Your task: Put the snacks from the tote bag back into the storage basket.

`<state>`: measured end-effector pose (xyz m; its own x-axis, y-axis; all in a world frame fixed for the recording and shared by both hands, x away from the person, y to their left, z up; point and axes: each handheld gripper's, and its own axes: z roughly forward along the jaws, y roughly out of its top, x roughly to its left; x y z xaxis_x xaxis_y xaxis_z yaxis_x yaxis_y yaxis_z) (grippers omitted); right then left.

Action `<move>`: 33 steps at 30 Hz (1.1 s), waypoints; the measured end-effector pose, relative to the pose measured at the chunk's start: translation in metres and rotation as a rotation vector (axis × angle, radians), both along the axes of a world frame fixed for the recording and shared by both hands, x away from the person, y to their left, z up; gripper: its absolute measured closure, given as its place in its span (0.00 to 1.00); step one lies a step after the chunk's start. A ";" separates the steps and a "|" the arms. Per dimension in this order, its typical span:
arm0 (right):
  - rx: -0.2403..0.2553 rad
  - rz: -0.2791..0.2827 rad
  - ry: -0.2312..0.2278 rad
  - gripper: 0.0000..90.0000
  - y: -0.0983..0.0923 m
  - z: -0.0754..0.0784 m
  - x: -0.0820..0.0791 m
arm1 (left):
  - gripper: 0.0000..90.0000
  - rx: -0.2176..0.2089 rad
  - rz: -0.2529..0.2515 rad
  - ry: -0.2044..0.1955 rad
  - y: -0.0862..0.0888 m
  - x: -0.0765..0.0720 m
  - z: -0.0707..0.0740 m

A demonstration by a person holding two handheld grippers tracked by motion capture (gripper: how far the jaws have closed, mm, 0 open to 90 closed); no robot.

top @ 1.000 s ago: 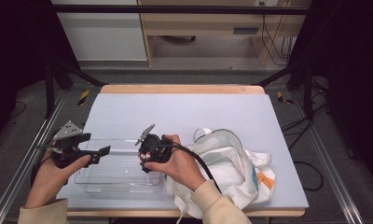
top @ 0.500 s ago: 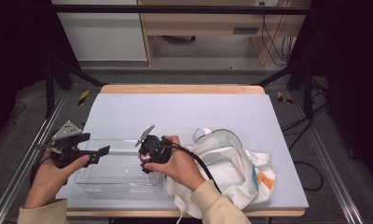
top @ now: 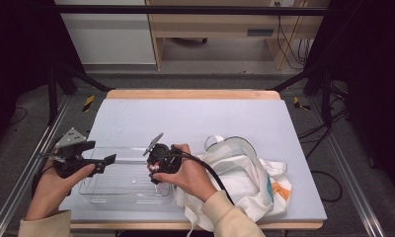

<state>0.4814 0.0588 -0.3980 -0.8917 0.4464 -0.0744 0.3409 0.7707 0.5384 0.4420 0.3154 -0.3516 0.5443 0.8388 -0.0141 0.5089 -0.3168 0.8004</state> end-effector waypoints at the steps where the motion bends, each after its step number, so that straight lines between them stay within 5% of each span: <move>1: -0.001 0.002 -0.001 0.28 0.000 -0.001 0.000 | 0.12 -0.001 0.001 -0.001 0.000 0.000 0.000; 33: -0.040 0.026 0.038 0.28 0.004 -0.014 0.002 | 0.12 0.001 -0.001 0.004 0.000 0.001 -0.001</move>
<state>0.4832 0.0626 -0.4115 -0.9055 0.4204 -0.0579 0.3400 0.8004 0.4937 0.4426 0.3153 -0.3529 0.5454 0.8380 -0.0157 0.5118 -0.3182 0.7980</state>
